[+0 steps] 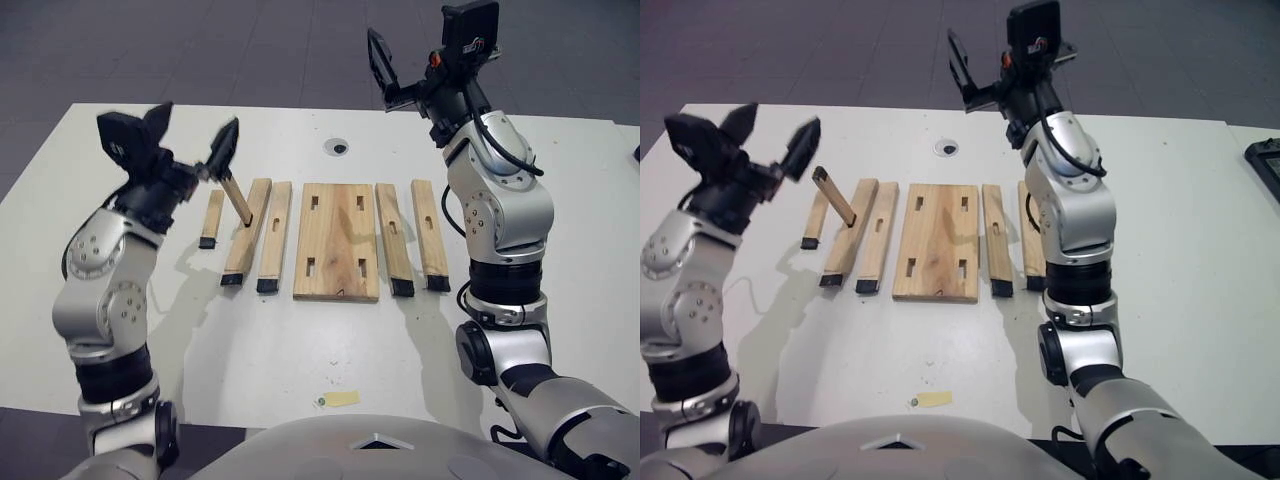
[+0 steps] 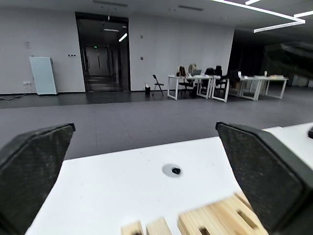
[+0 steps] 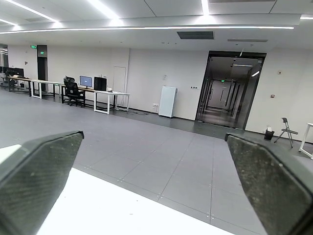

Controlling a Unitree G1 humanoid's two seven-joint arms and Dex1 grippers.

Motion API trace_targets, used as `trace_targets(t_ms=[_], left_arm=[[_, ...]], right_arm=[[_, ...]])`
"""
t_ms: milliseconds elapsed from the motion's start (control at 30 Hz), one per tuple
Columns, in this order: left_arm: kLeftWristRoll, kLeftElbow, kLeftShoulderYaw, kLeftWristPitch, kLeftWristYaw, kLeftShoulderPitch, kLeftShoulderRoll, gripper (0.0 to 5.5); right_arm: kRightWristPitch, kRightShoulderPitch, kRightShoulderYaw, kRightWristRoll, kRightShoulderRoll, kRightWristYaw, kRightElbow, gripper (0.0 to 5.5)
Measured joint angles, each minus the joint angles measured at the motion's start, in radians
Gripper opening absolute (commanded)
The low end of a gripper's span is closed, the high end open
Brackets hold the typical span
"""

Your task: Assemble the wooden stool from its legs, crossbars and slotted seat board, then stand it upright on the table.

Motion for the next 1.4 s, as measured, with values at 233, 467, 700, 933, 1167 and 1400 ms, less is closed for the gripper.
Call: trace_targets(t_ms=[233,467,700,933,1167,1400], left_arm=[[0.089,0.295,-0.022,-0.079,0.104,-0.310,-0.028,5.37],[0.219,0.370,-0.127,0.004,0.077,-0.288,0.061,5.37],[0.295,0.373,-0.210,0.073,0.057,-0.100,0.060,5.37],[0.287,0.425,-0.155,-0.033,0.071,-0.151,0.028,5.37],[0.193,0.370,-0.074,-0.082,0.074,-0.217,-0.034,5.37],[0.185,0.341,-0.095,-0.077,0.088,-0.286,-0.063,5.37]], right_arm=[[-0.004,0.006,-0.005,0.000,0.012,-0.005,0.014,5.40],[-0.003,0.008,-0.017,0.001,0.012,-0.021,0.014,5.40],[-0.001,0.009,-0.018,0.002,0.012,-0.020,0.018,5.40],[-0.001,0.009,-0.017,0.002,0.011,-0.019,0.023,5.40],[-0.002,0.009,-0.017,0.002,0.010,-0.015,0.036,5.40],[-0.002,0.009,-0.017,0.002,0.013,-0.020,0.035,5.40]])
